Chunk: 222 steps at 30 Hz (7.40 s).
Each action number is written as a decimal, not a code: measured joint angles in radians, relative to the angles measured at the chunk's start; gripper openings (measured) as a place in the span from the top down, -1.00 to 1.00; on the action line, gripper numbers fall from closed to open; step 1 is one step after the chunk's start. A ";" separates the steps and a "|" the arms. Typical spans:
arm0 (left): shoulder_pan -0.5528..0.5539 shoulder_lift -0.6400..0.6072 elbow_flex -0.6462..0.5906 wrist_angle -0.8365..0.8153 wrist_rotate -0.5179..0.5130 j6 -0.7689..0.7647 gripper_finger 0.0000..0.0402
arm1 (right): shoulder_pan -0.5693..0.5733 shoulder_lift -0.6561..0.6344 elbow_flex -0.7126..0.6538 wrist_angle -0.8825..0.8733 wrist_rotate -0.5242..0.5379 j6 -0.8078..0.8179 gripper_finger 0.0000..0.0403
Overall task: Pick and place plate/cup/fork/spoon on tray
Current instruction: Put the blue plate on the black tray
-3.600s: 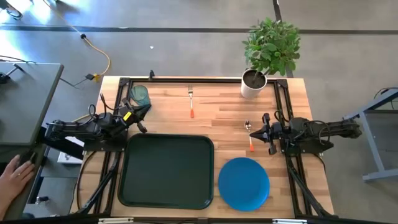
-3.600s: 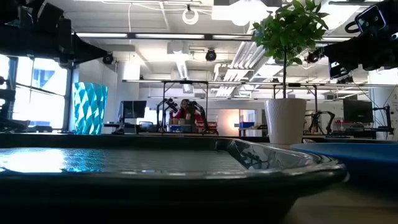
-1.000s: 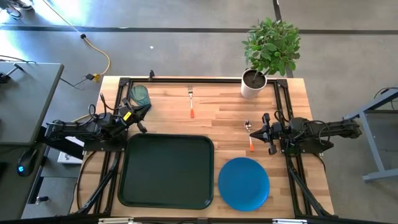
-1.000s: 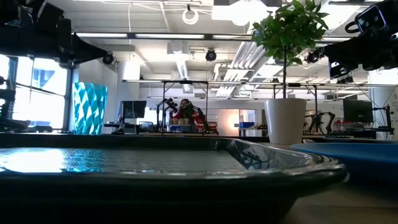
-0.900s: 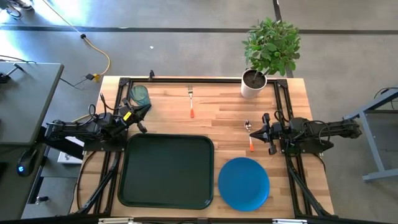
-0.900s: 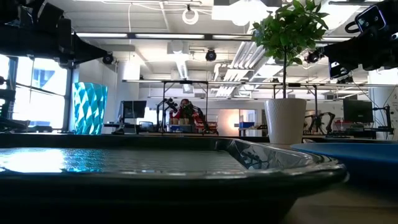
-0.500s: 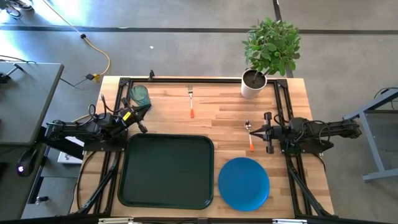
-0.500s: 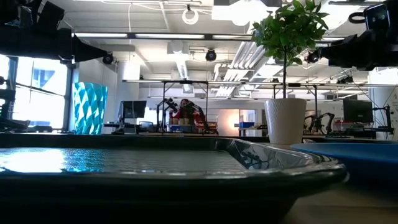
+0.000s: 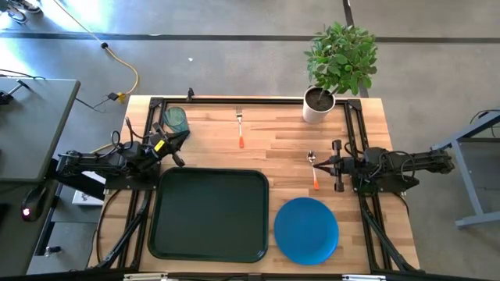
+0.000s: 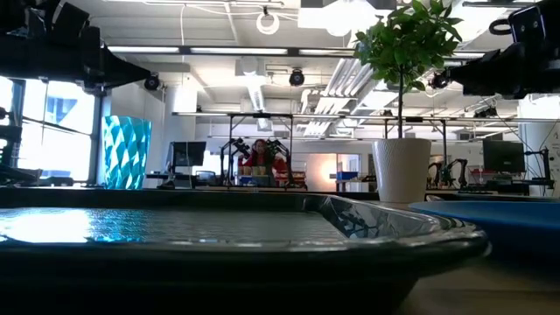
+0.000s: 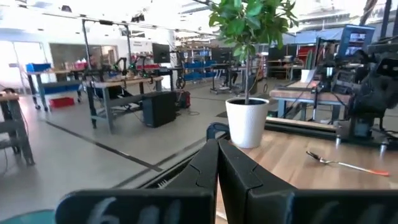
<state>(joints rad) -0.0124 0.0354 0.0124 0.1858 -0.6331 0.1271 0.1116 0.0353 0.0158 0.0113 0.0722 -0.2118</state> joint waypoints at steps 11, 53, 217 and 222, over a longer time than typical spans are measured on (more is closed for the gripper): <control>0.001 0.000 0.000 0.082 0.045 -0.013 1.00 | 0.000 0.000 0.001 0.005 0.041 0.255 1.00; 0.000 0.479 0.011 0.453 0.197 -0.083 0.44 | 0.000 0.672 0.011 0.879 0.338 0.576 1.00; 0.227 1.101 0.357 0.349 0.598 -0.100 0.44 | 0.370 0.911 0.509 -0.270 0.433 1.311 1.00; 0.227 1.095 0.357 0.349 0.597 -0.119 0.44 | 0.313 0.998 0.509 -0.067 0.402 1.234 1.00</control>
<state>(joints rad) 0.2146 1.1305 0.3691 0.5349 -0.0357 0.0082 0.4247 1.0334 0.5251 -0.0561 0.4744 1.0225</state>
